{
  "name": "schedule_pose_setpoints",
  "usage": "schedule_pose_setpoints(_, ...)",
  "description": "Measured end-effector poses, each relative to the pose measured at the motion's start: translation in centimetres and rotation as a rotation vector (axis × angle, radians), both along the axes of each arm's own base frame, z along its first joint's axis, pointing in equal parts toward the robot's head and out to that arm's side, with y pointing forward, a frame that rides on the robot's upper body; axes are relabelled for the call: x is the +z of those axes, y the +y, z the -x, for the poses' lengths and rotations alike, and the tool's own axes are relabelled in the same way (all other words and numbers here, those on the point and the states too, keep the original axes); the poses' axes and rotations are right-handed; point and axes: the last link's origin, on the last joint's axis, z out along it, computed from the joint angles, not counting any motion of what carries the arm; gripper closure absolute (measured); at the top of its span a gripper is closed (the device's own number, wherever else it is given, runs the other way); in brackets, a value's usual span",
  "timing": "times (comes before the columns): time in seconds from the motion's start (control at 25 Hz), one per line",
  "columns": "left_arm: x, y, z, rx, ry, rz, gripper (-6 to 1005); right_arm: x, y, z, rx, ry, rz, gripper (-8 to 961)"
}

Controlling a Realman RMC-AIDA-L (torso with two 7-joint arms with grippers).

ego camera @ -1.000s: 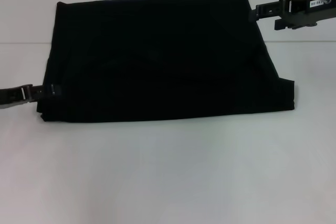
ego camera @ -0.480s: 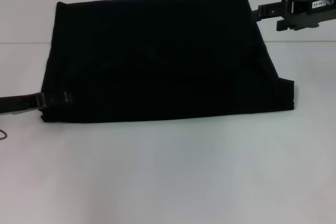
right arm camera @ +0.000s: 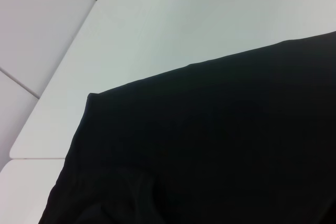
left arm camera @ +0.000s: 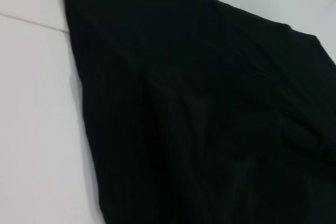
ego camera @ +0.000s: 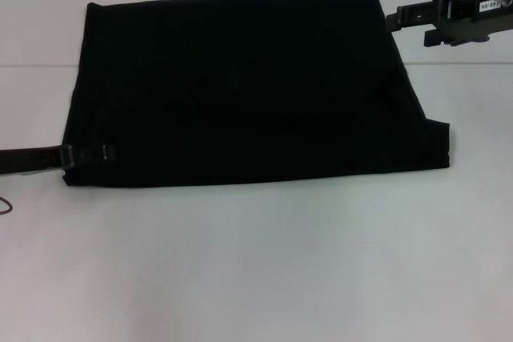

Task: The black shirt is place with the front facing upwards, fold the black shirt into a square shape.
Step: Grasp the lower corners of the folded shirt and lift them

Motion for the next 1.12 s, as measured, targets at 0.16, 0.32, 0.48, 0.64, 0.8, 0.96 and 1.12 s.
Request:
schedule_pose_setpoints(0.16, -0.1, -0.1, 0.2, 0.003, 0.011, -0.005, 193, 0.0, 0.0, -0.1, -0.003, 0.0, 0.001, 12)
schedule_pose_setpoints(0.32, -0.5, 0.0, 0.1, 0.0, 0.02, -0.001, 197, 0.0, -0.1, -0.3, -0.006, 0.001, 0.001, 13)
schedule_pose_setpoints(0.48, -0.3, 0.0, 0.0, -0.005, 0.016, 0.001, 201, 0.0, -0.2, -0.5, -0.011, 0.0, 0.002, 13)
schedule_pose_setpoints(0.64, 1.1, -0.8, 0.4, 0.017, -0.021, -0.027, 206, 0.1, -0.2, -0.6, -0.013, 0.0, 0.001, 13)
schedule_pose_setpoints(0.8, 1.8, -1.2, 0.9, 0.038, -0.024, -0.039, 210, 0.1, -0.2, -0.6, -0.014, 0.001, 0.001, 12)
schedule_pose_setpoints(0.96, 2.1, -1.1, 1.4, 0.056, -0.021, -0.076, 214, 0.1, -0.3, -0.7, -0.015, 0.003, 0.001, 11)
schedule_pose_setpoints(1.12, 1.2, -0.3, 1.0, 0.05, 0.012, -0.078, 218, 0.0, -0.3, -0.8, -0.015, 0.003, 0.003, 12)
